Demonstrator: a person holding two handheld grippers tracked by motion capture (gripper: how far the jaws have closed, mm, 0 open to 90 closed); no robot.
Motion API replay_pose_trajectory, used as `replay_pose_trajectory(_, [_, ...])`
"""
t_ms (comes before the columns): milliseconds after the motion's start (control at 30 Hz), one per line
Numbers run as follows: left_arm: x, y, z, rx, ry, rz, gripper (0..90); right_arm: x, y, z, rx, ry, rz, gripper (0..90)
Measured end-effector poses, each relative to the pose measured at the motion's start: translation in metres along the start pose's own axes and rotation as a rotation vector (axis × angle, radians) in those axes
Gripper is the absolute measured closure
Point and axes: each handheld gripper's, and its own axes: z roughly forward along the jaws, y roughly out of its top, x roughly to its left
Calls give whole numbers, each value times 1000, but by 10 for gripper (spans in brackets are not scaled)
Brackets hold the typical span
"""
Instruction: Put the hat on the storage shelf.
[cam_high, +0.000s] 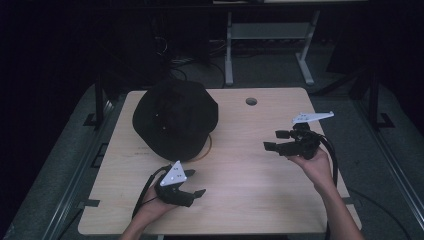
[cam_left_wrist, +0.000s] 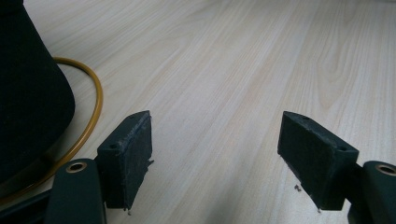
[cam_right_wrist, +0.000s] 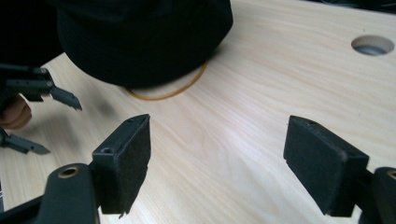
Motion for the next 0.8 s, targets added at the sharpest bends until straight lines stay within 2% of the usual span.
replay_pose_trajectory(367, [0,-1,-1,4,2,-6,259,-3,-28,-7,18,-9,10,219])
replay_pose_trajectory(800, [1,-1,-2,6,6,-9,258,-9,-59,-16,27,-18,49,216])
